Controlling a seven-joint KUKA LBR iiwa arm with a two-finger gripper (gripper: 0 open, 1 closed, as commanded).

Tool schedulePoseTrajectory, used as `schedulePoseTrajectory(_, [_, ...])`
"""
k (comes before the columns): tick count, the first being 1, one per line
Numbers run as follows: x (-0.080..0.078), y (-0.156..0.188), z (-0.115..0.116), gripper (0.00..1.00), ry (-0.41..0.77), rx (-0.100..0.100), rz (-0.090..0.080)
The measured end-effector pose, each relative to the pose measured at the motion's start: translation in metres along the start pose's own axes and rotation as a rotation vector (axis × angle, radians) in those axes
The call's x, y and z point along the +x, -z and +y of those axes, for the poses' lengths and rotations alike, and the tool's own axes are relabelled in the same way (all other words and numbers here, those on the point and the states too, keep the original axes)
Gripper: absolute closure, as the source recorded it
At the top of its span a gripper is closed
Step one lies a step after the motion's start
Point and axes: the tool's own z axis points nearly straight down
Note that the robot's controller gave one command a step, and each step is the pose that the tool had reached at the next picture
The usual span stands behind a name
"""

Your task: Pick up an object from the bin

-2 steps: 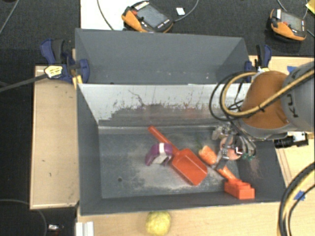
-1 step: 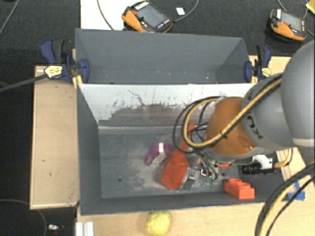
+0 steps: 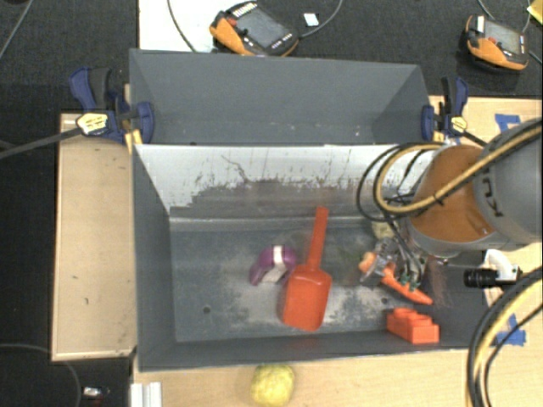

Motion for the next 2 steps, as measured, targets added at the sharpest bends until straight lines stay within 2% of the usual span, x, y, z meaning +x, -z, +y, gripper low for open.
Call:
schedulePoseTrajectory(1, [0.0, 0.0, 0.0, 1.0, 0.002, 0.0, 0.0])
schedulePoseTrajectory(2, [0.003, 0.016, -0.001, 1.0, 0.002, 0.004, 0.011])
